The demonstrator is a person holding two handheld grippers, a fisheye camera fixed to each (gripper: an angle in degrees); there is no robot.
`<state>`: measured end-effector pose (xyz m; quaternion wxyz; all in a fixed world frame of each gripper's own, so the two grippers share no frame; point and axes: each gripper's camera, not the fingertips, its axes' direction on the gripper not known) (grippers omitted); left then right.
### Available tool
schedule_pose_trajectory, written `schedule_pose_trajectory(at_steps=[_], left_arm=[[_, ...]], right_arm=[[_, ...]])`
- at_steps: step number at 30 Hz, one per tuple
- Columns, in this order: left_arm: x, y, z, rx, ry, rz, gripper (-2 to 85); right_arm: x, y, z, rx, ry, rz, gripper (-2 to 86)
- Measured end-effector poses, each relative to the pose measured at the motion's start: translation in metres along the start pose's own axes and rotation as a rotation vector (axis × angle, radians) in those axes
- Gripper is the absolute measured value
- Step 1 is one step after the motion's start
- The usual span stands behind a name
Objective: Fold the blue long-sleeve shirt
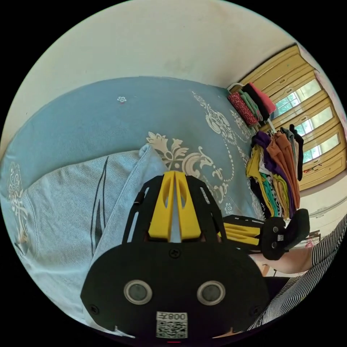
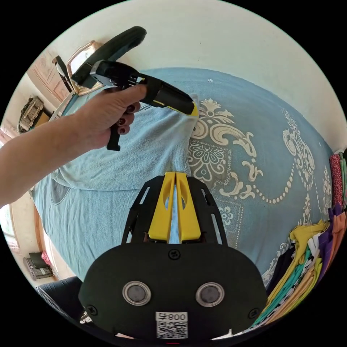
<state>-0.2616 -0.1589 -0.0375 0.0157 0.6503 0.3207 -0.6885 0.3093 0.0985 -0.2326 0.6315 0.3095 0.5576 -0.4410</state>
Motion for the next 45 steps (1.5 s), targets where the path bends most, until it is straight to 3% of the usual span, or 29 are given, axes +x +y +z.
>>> schedule_pose_trajectory(at_steps=[4,9,15,22,26,30,33,37,41,45], left_arm=[[0.027,0.052,-0.040,0.032,-0.080,0.024,0.3],[0.029,0.114,-0.043,-0.111,-0.220,-0.047,0.6],[0.043,0.143,-0.065,-0.129,-0.186,-0.095,0.5],[0.090,0.253,-0.133,-0.162,-0.007,-0.164,0.4],[0.105,0.338,-0.182,-0.216,0.072,-0.328,0.2],[0.115,0.399,-0.231,-0.225,0.018,-0.446,0.2],[0.119,0.446,-0.272,-0.153,0.018,-0.603,0.3],[0.122,0.503,-0.335,0.086,0.028,-0.833,0.8],[0.107,0.543,-0.392,0.282,-0.027,-0.914,1.6],[0.071,0.573,-0.430,0.365,-0.091,-0.966,2.9]], right_arm=[[0.006,-0.007,-0.014,-0.047,-0.006,0.012,0.1],[0.010,-0.024,-0.054,0.029,-0.089,0.011,0.0],[0.013,-0.050,-0.028,-0.165,-0.073,-0.041,0.0],[0.006,-0.030,-0.098,-0.293,-0.145,-0.092,0.0],[-0.013,-0.002,-0.141,-0.443,-0.336,-0.084,0.1],[-0.030,0.009,-0.168,-0.514,-0.414,-0.071,0.1],[-0.046,0.001,-0.191,-0.519,-0.464,-0.101,0.1],[-0.070,-0.022,-0.218,-0.539,-0.515,-0.207,0.1],[-0.087,-0.038,-0.241,-0.534,-0.511,-0.247,0.1],[-0.100,-0.045,-0.247,-0.587,-0.508,-0.214,0.1]])
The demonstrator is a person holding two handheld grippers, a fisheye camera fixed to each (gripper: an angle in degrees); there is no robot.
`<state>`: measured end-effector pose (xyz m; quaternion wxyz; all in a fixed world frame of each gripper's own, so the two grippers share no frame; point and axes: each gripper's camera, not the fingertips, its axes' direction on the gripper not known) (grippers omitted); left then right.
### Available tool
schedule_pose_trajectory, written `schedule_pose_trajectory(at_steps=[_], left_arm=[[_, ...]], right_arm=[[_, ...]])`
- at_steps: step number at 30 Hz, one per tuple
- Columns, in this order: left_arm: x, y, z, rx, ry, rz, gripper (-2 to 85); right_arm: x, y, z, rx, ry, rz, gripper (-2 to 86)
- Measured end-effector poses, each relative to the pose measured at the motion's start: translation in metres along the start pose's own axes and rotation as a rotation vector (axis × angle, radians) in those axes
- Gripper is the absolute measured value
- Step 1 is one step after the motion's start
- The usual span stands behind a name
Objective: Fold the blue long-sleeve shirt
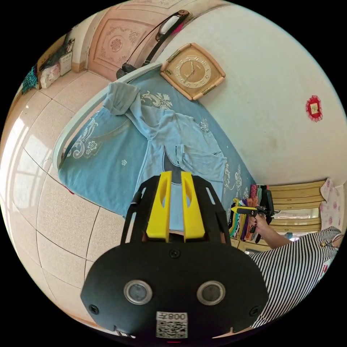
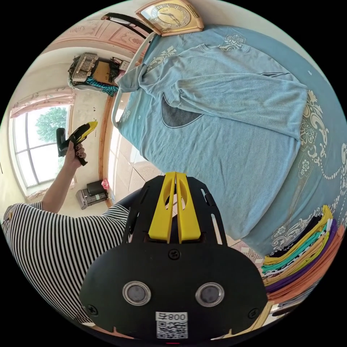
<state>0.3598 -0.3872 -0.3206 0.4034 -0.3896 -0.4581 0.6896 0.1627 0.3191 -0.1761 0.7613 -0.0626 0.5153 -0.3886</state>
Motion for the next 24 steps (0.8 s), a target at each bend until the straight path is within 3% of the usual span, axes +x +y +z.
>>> schedule_pose_trajectory(at_steps=[11,17,24], left_arm=[[-0.132,-0.125,-0.009,-0.071,-0.097,-0.059,7.6],[-0.163,-0.160,0.010,-0.179,-0.241,-0.019,7.6],[-0.175,-0.170,0.015,-0.197,-0.283,0.036,4.0]], right_arm=[[-0.066,-0.059,0.011,-0.075,-0.043,0.169,0.0],[-0.091,-0.076,0.013,-0.134,-0.004,0.196,0.1],[-0.101,-0.092,0.018,-0.172,-0.016,0.215,0.2]])
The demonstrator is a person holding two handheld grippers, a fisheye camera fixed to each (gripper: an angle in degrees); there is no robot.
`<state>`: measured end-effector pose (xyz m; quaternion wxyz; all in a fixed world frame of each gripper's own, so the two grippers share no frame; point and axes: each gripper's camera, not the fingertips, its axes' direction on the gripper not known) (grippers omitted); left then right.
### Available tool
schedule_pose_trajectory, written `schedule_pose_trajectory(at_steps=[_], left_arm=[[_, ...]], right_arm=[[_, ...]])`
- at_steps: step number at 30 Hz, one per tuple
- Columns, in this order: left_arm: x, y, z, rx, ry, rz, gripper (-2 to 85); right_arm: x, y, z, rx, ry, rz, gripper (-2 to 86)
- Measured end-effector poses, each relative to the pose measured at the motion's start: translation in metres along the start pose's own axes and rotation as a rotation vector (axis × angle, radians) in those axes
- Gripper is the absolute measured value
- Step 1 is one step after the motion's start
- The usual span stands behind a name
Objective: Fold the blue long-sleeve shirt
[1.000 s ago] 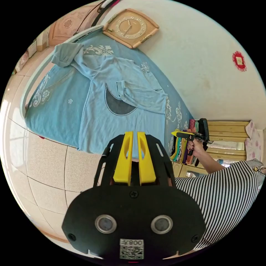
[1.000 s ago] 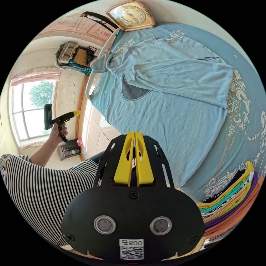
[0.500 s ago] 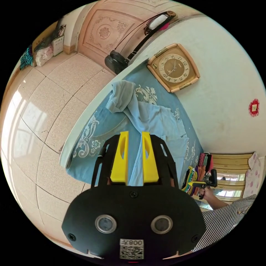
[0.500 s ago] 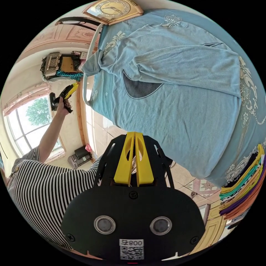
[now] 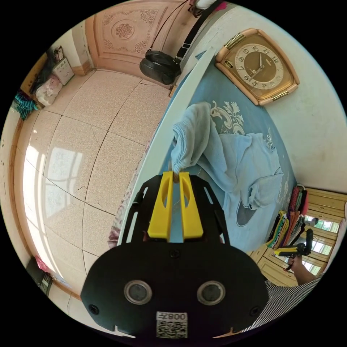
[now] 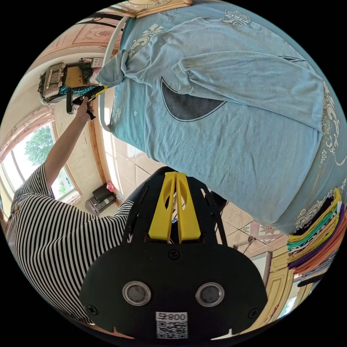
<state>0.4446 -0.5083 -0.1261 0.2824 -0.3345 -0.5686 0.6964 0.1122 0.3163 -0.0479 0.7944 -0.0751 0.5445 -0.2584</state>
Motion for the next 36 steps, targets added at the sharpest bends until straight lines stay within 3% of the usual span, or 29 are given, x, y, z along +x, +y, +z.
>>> schedule_pose_trajectory(at_steps=[6,14,20,24,31,36], left_arm=[[-0.008,0.027,-0.029,0.094,0.250,0.020,3.0],[-0.003,0.086,-0.083,0.265,0.724,-0.004,2.9],[0.018,0.118,-0.093,0.269,0.851,-0.014,2.8],[0.031,0.132,-0.091,0.274,0.872,-0.032,2.9],[0.059,0.146,-0.077,0.267,0.901,-0.060,3.0],[0.078,0.147,-0.072,0.288,0.914,-0.068,3.0]], right_arm=[[-0.016,-0.025,0.000,0.028,-0.102,-0.064,0.5],[-0.036,-0.114,-0.007,0.154,-0.636,-0.208,6.0],[-0.039,-0.167,-0.001,0.201,-0.922,-0.195,8.1],[-0.031,-0.181,0.007,0.148,-0.936,-0.162,9.4],[-0.001,-0.184,0.031,0.064,-1.134,-0.046,8.8],[0.009,-0.187,0.025,-0.005,-1.072,-0.080,8.5]])
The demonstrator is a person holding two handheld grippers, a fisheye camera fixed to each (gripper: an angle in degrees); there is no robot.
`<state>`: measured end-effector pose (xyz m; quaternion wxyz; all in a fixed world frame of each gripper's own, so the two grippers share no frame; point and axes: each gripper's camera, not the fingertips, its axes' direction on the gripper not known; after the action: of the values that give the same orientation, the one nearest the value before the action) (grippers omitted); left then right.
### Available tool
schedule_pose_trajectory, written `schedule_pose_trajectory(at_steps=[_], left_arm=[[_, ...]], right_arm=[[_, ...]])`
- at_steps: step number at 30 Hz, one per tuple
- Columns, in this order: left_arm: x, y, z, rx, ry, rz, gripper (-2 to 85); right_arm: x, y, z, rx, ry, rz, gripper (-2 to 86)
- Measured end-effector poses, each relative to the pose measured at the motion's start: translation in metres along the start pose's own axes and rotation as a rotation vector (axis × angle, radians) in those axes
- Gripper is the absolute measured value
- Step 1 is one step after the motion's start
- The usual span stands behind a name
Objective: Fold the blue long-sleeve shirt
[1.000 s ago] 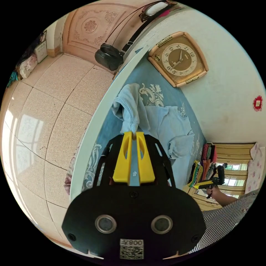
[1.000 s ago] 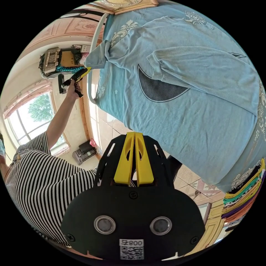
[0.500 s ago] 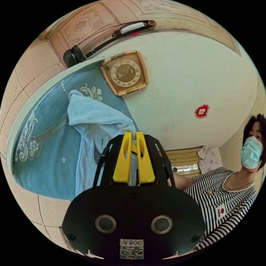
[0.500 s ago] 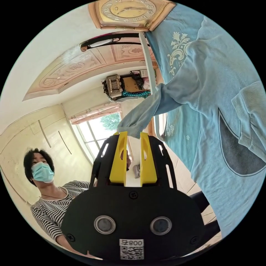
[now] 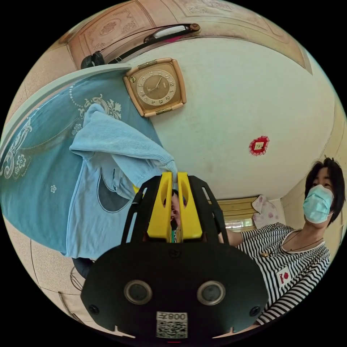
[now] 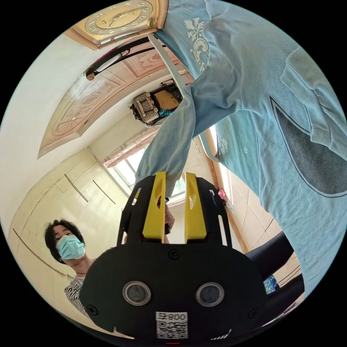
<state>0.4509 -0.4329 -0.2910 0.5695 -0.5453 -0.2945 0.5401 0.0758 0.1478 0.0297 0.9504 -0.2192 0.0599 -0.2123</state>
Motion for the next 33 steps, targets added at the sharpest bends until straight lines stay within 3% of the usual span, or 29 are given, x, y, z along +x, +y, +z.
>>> schedule_pose_trajectory(at_steps=[8,12,15,20,33], left_arm=[[0.004,0.007,0.045,-0.020,0.021,-0.016,2.9],[0.006,0.006,0.063,-0.019,0.016,-0.014,3.0],[0.007,0.006,0.089,-0.078,0.009,-0.005,3.0],[-0.006,0.016,0.170,-0.248,0.031,-0.047,3.0],[-0.051,0.021,0.323,-0.437,0.033,-0.171,2.9]], right_arm=[[0.003,0.008,-0.034,0.097,-0.219,-0.016,6.5],[-0.027,0.004,-0.060,0.084,-0.185,-0.078,4.2],[-0.073,-0.001,-0.090,0.037,-0.065,-0.163,3.4],[-0.147,-0.011,-0.126,-0.109,0.377,-0.239,2.7],[-0.171,-0.021,-0.177,-0.173,0.692,-0.167,2.1]])
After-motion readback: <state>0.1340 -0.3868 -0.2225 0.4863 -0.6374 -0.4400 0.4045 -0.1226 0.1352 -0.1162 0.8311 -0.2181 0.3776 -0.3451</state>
